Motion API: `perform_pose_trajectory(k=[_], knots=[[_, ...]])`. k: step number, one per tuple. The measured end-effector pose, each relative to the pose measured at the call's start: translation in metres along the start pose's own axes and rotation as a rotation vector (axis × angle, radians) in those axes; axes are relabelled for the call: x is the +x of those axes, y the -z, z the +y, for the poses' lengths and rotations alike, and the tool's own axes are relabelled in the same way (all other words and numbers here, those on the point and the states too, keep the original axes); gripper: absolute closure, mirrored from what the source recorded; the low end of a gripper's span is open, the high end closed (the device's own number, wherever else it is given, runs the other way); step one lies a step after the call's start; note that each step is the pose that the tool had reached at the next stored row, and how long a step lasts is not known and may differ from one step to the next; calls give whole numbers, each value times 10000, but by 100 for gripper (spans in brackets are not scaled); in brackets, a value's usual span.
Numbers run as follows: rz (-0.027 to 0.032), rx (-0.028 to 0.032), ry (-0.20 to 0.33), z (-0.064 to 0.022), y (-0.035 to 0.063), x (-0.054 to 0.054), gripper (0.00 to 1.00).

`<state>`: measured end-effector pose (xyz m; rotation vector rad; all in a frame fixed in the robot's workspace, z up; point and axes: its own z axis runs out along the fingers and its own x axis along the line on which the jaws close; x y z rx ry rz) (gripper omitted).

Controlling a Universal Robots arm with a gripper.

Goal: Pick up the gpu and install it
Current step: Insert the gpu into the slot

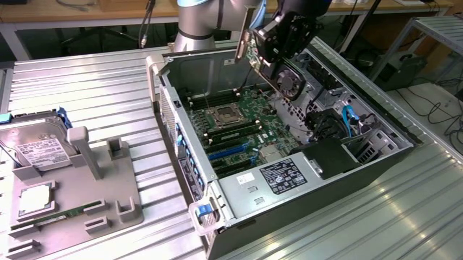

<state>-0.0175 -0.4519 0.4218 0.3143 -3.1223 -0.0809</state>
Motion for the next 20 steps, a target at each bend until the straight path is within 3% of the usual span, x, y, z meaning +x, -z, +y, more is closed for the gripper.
perform_pose_trajectory(k=[20], knots=[[81,-35,1690,-2,1,1,72]])
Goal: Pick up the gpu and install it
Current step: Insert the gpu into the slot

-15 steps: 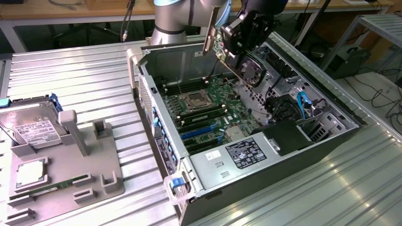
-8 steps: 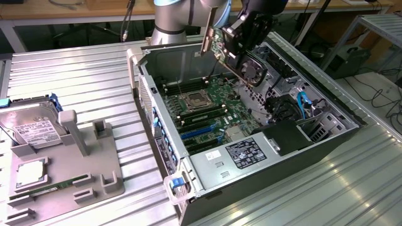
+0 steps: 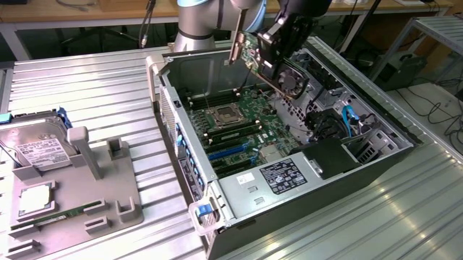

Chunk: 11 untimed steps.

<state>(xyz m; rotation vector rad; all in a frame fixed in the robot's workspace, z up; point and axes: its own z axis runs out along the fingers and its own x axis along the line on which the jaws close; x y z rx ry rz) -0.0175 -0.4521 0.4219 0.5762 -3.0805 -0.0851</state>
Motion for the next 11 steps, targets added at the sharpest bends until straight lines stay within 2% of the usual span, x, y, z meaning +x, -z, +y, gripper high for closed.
perform_pose_trajectory(k=[11], knots=[[38,-14,796,-2,-1,1,72]])
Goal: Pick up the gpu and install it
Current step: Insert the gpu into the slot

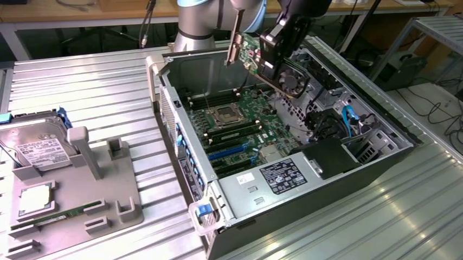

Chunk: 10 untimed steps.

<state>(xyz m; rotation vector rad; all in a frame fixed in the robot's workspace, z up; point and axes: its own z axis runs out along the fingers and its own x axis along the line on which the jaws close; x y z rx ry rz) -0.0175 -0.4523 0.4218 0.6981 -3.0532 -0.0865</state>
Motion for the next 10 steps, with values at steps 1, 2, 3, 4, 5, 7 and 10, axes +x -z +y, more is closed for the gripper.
perform_pose_trajectory(k=[1,2,3,4,5,7,10], knots=[[4,-1,68,0,0,0,72],[7,-2,130,0,0,0,72],[10,-4,199,0,0,0,72],[14,-5,266,-1,0,0,72],[17,-6,334,-1,0,1,72],[25,-9,502,-1,1,0,72],[38,-11,736,-2,1,1,72]])
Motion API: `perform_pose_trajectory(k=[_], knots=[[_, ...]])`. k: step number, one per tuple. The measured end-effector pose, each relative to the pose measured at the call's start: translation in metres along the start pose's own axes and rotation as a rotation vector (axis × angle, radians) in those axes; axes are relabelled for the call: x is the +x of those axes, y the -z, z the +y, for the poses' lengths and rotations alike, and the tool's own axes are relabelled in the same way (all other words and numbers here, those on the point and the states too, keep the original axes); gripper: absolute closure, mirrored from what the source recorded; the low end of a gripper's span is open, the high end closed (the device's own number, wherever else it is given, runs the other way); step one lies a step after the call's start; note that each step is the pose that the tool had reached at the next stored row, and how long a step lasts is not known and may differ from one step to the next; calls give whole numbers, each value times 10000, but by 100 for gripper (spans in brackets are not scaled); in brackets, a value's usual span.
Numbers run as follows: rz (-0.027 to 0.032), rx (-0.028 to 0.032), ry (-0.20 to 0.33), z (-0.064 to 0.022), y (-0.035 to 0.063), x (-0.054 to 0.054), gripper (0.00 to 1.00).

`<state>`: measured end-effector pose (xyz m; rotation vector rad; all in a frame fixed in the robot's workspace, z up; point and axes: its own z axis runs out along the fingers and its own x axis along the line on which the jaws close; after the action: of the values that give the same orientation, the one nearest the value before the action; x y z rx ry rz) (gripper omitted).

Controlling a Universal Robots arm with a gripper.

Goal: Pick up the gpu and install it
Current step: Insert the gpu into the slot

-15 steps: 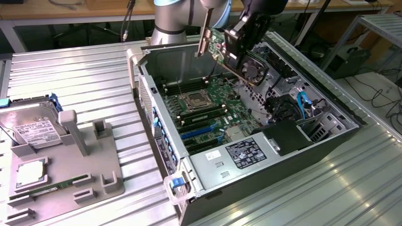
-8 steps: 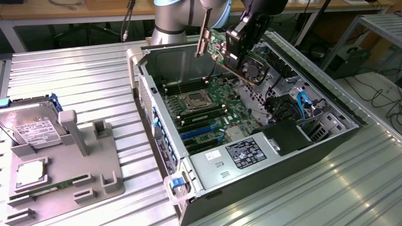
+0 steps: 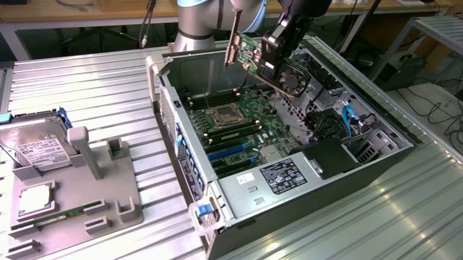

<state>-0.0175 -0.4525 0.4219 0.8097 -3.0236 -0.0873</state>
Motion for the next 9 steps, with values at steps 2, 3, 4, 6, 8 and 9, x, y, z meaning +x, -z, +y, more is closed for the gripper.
perform_pose_trajectory(k=[2,3,4,6,8,9], knots=[[10,-2,200,0,-1,0,72],[13,-3,275,0,-1,0,72],[17,-4,342,0,-1,0,72],[26,-5,494,0,0,0,72],[32,-6,621,0,-1,0,72],[37,-7,711,-1,0,0,72]])
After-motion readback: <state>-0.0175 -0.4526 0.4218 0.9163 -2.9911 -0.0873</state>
